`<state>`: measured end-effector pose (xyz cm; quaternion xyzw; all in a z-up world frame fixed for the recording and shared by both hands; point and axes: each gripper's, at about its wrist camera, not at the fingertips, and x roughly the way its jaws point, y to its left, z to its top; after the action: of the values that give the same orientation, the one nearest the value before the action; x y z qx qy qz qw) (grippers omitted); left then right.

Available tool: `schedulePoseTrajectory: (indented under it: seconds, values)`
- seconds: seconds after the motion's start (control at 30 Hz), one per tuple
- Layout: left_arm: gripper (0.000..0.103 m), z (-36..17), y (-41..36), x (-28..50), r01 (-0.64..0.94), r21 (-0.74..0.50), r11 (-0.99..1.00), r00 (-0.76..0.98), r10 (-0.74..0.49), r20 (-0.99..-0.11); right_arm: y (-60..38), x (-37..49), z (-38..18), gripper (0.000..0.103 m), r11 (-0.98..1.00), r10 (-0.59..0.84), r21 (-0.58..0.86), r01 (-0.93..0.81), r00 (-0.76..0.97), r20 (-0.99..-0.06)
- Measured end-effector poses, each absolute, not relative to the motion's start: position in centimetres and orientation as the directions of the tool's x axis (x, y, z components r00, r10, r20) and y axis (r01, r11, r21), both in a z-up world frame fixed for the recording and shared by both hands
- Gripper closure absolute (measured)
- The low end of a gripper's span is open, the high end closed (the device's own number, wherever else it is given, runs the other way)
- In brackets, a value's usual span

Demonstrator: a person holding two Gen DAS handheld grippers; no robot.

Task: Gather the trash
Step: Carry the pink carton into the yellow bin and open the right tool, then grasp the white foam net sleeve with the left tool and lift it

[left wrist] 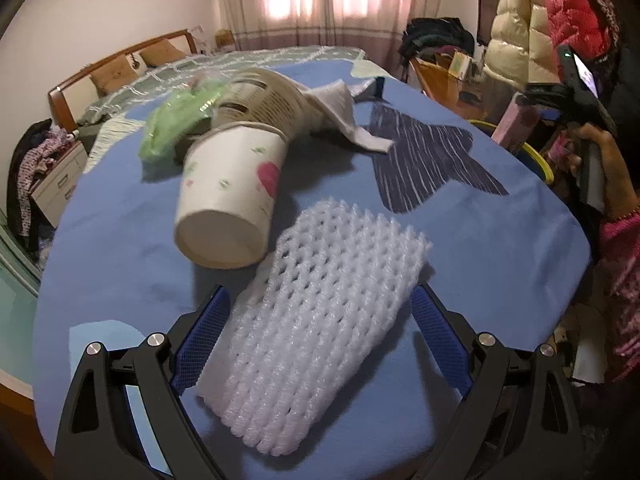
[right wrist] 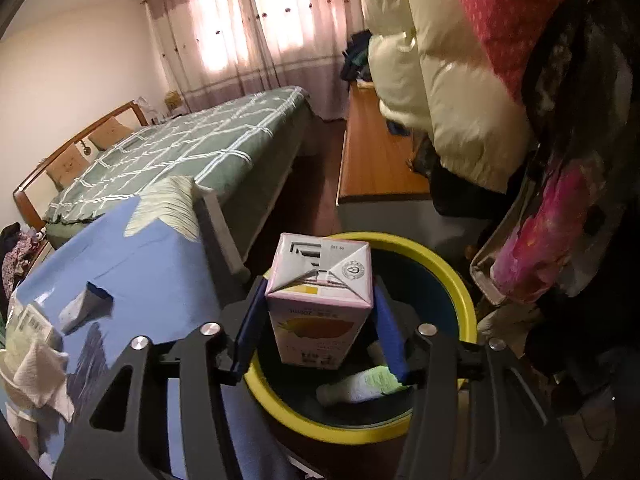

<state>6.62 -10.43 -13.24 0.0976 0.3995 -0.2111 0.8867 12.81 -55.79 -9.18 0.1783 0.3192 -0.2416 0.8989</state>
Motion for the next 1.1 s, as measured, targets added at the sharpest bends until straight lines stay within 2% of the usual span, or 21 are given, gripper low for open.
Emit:
schedulePoseTrajectory:
  seconds: [0.17, 0.47, 0.63, 0.83, 0.97, 1.1]
  values:
    - [0.012, -13.5, -11.6, 6.4, 0.48, 0.006, 0.877, 0.57, -0.307, -0.762, -55.6, 12.4, -9.9, 0.048, 0.821, -0.316, 0.167, 0.547, 0.678, -0.663]
    - [0.012, -12.3, -14.7, 6.2, 0.539, -0.12, 0.834, 0.484, -0.423, -0.766, -55.1, 11.6, -10.1, 0.048, 0.831, -0.282, 0.192, 0.522, 0.693, -0.664]
    - [0.012, -10.9, -15.7, 6.1, 0.596, -0.023, 0.803, 0.524, -0.411, -0.745, -54.8, 11.5, -10.1, 0.047, 0.838, -0.263, 0.202, 0.506, 0.7, -0.664]
    - [0.011, -12.2, -17.3, 6.1, 0.722, 0.033, 0.691, 0.433, -0.413, -0.801, -54.6, 11.5, -10.4, 0.047, 0.841, -0.246, 0.213, 0.497, 0.702, -0.668]
    - [0.011, -13.2, -17.6, 6.7, 0.711, 0.058, 0.701, 0.436, -0.375, -0.818, -54.6, 11.7, -10.6, 0.047, 0.842, -0.24, 0.214, 0.495, 0.7, -0.673]
    - [0.011, -13.8, -16.8, 8.2, 0.661, 0.01, 0.75, 0.423, -0.362, -0.831, -54.5, 11.6, -10.6, 0.047, 0.845, -0.235, 0.215, 0.49, 0.7, -0.674]
